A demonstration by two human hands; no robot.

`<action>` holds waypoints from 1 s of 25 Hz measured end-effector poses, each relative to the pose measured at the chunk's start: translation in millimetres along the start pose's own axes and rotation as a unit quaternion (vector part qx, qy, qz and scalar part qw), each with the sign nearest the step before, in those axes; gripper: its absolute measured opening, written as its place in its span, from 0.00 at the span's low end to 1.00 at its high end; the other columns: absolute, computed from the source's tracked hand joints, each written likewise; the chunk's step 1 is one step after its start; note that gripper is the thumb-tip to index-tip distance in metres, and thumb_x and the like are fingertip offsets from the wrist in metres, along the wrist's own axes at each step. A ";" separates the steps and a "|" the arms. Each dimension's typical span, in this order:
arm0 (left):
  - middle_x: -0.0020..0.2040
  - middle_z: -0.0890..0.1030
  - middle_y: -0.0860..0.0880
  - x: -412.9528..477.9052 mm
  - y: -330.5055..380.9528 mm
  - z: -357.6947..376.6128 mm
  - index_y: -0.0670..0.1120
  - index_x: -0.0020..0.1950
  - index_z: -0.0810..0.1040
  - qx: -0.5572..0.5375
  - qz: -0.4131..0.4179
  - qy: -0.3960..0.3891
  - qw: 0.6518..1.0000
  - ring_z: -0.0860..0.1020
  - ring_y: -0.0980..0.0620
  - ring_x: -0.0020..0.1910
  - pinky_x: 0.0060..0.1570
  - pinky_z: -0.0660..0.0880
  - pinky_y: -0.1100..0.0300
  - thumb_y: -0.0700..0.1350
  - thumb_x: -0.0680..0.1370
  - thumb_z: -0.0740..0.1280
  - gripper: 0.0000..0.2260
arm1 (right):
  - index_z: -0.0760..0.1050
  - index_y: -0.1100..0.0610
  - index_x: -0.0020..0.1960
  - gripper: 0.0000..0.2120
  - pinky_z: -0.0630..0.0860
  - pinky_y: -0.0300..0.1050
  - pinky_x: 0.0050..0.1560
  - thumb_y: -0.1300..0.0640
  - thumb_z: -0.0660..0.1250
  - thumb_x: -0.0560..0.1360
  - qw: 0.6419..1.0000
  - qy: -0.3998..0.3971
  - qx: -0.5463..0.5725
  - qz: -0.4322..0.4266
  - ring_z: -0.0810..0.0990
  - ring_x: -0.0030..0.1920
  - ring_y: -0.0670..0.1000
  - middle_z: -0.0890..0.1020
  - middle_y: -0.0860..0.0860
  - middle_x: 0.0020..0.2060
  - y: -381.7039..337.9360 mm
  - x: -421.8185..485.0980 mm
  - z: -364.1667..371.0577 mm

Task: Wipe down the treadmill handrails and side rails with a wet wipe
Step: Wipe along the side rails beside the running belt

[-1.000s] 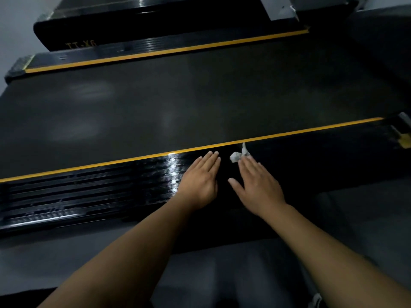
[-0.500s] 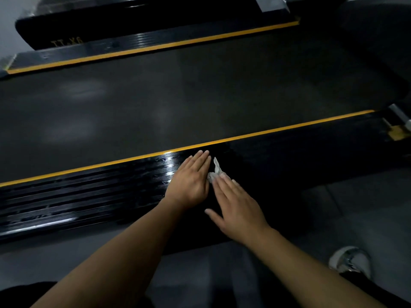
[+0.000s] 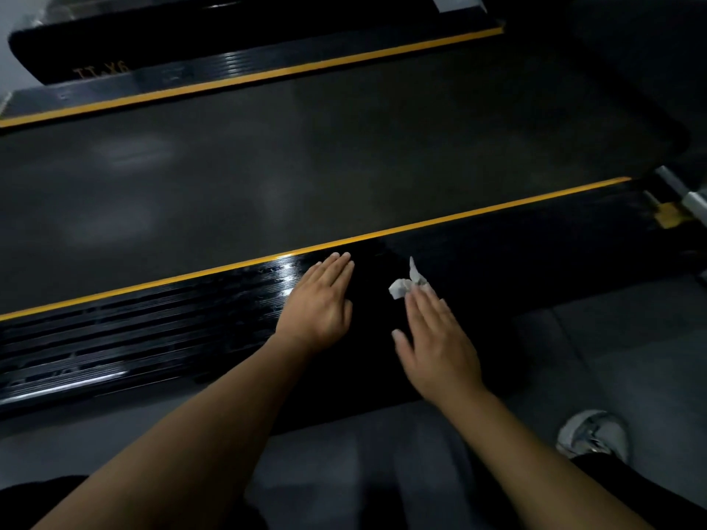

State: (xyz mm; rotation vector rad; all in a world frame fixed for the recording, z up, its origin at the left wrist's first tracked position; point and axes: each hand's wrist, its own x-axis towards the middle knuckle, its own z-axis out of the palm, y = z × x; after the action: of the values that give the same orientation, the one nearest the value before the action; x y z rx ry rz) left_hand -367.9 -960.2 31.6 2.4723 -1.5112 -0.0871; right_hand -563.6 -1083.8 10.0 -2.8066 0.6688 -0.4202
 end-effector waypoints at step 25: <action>0.84 0.55 0.45 40.6 43.2 18.2 0.42 0.83 0.57 0.029 -0.022 -0.021 0.999 0.48 0.48 0.84 0.81 0.47 0.44 0.56 0.81 0.48 0.32 | 0.60 0.62 0.81 0.36 0.56 0.61 0.79 0.39 0.52 0.82 0.993 -0.051 -0.099 -0.046 0.57 0.82 0.59 0.59 0.59 0.82 47.7 9.8 -8.3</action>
State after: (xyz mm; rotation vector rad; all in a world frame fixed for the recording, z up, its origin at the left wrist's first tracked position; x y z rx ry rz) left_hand -389.9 -1018.0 27.2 2.5651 -1.4970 -0.1062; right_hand -577.2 -1131.2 6.5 -3.0309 0.5900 -0.2358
